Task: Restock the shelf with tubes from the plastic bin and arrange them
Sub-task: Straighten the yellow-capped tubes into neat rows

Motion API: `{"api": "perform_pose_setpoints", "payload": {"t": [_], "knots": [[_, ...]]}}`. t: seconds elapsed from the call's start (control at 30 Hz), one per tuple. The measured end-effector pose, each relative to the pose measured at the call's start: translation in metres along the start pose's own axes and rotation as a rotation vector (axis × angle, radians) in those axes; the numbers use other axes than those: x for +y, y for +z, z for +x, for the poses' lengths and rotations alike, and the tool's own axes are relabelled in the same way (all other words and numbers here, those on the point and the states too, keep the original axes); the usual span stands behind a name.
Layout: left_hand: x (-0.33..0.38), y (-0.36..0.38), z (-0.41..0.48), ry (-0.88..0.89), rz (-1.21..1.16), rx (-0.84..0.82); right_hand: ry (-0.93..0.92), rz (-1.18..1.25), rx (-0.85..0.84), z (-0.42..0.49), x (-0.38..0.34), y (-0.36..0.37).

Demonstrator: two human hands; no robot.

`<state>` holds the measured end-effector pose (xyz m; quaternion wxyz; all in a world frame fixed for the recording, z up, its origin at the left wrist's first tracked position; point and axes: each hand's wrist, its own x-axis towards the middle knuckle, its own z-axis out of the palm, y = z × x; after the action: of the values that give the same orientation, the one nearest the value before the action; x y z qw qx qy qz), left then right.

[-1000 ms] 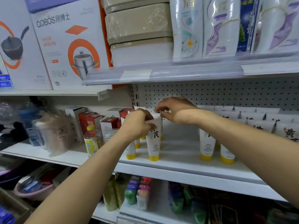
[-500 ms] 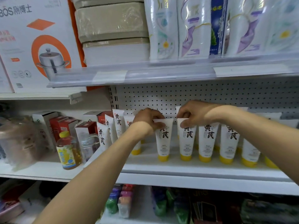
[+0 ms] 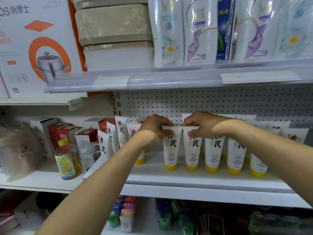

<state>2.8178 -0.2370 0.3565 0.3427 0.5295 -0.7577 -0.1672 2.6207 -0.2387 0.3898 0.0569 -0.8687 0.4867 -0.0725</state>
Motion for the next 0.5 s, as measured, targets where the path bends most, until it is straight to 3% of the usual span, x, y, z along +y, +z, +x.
{"api": "perform_pose_setpoints", "payload": {"t": [0.5], "knots": [[-0.0005, -0.0007, 0.0011, -0.028, 0.007, -0.021, -0.050, 0.075, 0.021, 0.0056, 0.0081, 0.0030]]}}
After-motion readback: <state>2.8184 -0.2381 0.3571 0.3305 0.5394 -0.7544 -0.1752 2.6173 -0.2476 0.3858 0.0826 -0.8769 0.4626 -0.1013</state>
